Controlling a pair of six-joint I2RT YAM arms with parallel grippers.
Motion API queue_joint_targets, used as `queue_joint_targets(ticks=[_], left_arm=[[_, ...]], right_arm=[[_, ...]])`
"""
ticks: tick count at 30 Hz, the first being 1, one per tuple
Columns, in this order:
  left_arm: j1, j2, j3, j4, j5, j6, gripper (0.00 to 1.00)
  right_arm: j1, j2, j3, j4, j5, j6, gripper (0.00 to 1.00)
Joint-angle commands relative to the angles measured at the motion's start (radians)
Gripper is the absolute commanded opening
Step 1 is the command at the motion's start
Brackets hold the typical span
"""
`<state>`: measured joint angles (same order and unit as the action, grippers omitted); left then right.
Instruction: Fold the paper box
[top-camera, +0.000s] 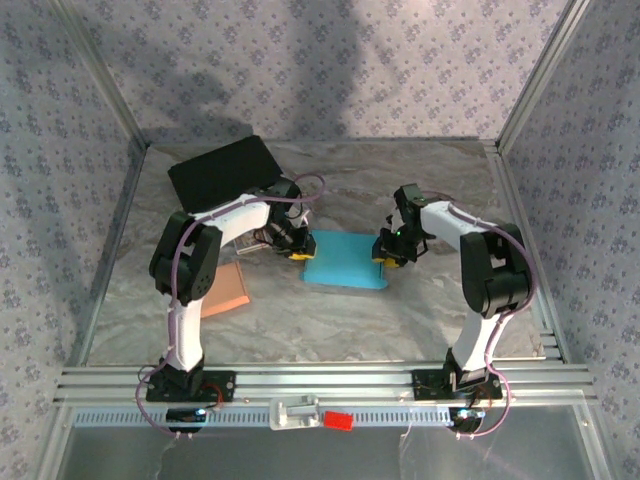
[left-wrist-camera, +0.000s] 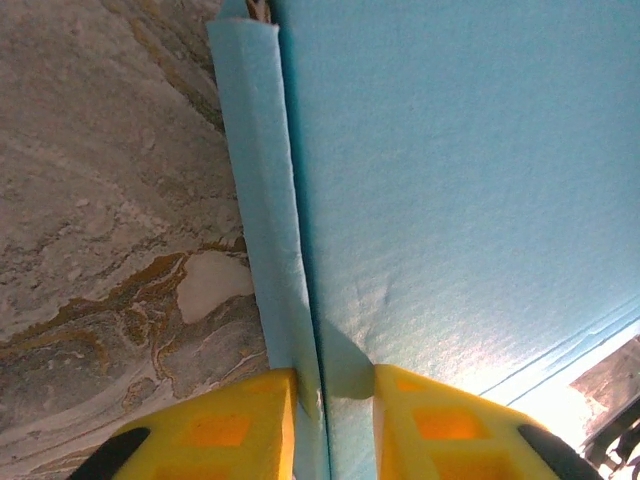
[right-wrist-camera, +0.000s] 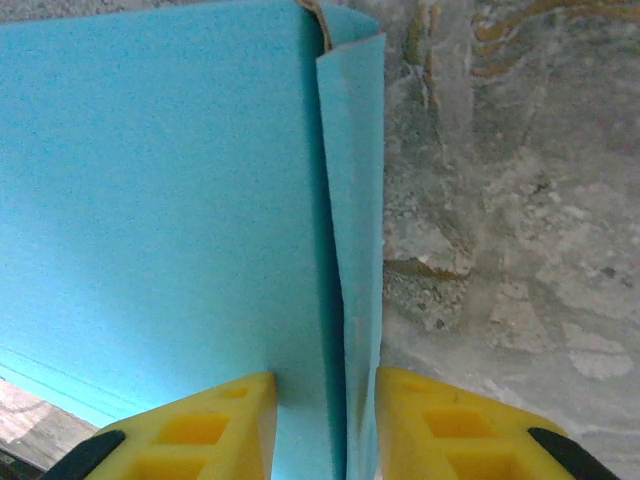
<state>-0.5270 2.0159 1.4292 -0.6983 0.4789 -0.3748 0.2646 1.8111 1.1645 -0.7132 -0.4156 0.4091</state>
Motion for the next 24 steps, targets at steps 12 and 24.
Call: queue_joint_targets(ticks=[12, 24], left_arm=[[-0.016, 0.019, -0.036, -0.040, -0.023, 0.018, 0.28], [0.018, 0.004, -0.124, 0.061, 0.032, -0.019, 0.05]], right_arm=[[0.017, 0.042, 0.018, -0.020, 0.028, -0.007, 0.17], [-0.051, -0.073, -0.027, 0.061, -0.052, 0.016, 0.37]])
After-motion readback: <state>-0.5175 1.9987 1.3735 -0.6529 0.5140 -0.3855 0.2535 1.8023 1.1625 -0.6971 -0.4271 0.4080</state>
